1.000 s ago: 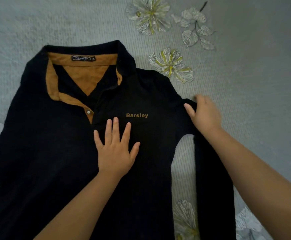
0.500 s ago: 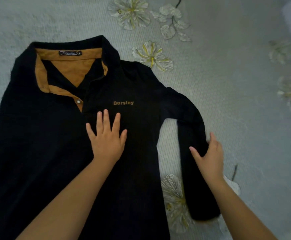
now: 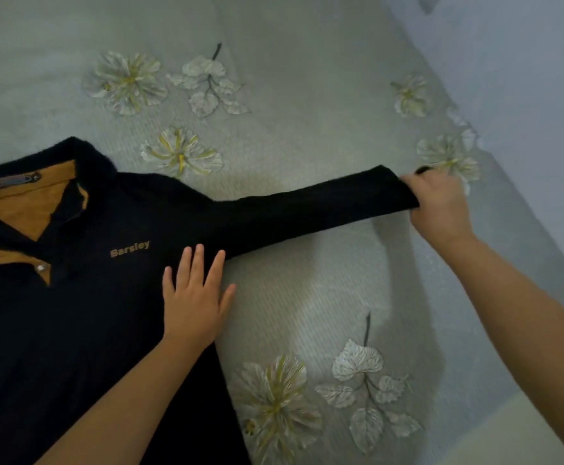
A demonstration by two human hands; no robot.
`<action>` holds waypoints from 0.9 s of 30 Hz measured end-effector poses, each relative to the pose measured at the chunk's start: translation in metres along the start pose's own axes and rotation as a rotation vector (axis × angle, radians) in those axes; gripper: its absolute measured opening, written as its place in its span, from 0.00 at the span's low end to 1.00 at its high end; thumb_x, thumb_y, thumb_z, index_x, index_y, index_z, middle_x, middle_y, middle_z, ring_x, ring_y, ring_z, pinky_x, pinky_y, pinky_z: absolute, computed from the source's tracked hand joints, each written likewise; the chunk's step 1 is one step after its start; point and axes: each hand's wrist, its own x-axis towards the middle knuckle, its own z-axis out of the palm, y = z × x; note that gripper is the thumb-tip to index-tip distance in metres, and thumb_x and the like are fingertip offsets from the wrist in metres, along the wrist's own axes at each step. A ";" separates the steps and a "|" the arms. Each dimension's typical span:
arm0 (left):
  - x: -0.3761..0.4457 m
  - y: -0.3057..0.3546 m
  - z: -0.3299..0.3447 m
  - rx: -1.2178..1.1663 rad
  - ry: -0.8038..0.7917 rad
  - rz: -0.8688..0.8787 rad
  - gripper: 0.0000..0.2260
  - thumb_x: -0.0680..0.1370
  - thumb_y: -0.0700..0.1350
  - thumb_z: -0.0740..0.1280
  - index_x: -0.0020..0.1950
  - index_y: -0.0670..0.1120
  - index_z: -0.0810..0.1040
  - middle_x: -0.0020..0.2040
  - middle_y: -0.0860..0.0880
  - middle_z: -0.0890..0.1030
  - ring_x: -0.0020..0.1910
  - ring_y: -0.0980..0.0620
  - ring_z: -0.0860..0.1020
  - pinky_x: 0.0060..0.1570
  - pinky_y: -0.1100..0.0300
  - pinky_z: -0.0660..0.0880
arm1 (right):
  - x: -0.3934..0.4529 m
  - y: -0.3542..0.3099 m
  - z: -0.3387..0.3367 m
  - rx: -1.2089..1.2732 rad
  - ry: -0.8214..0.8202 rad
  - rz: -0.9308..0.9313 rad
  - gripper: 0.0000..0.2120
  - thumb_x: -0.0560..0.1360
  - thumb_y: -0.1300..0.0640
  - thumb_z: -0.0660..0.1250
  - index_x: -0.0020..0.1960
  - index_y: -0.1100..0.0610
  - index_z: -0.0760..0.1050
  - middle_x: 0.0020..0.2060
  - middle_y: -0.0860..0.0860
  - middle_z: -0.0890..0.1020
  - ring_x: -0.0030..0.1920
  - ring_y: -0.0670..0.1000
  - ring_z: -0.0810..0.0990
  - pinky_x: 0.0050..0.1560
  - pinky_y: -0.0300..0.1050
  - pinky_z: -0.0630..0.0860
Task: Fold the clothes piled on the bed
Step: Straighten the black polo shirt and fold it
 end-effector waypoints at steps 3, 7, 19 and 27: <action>0.021 0.021 -0.001 0.037 -0.090 0.016 0.30 0.80 0.58 0.41 0.62 0.41 0.75 0.60 0.35 0.76 0.59 0.34 0.75 0.51 0.34 0.70 | -0.014 0.033 0.029 -0.168 -0.087 0.038 0.17 0.69 0.65 0.57 0.53 0.65 0.79 0.46 0.64 0.80 0.45 0.63 0.79 0.44 0.54 0.73; 0.045 0.035 0.007 0.056 -0.072 0.029 0.39 0.76 0.65 0.32 0.68 0.44 0.70 0.67 0.38 0.71 0.67 0.37 0.67 0.60 0.36 0.64 | -0.043 0.058 0.062 -0.010 -0.536 0.354 0.25 0.76 0.63 0.58 0.73 0.58 0.60 0.71 0.58 0.61 0.70 0.60 0.60 0.66 0.54 0.61; 0.077 0.064 0.033 0.056 -0.046 0.020 0.38 0.75 0.66 0.35 0.69 0.45 0.68 0.70 0.38 0.67 0.69 0.35 0.62 0.63 0.32 0.53 | -0.002 0.076 0.080 0.412 -0.275 0.714 0.35 0.75 0.44 0.63 0.75 0.54 0.52 0.67 0.61 0.65 0.68 0.61 0.61 0.67 0.51 0.59; 0.083 0.058 0.029 0.093 -0.062 0.048 0.47 0.61 0.73 0.21 0.73 0.51 0.46 0.75 0.50 0.46 0.72 0.51 0.42 0.69 0.41 0.40 | 0.021 0.040 0.071 0.622 -0.058 0.770 0.16 0.77 0.51 0.61 0.49 0.65 0.76 0.41 0.57 0.78 0.42 0.54 0.74 0.34 0.40 0.61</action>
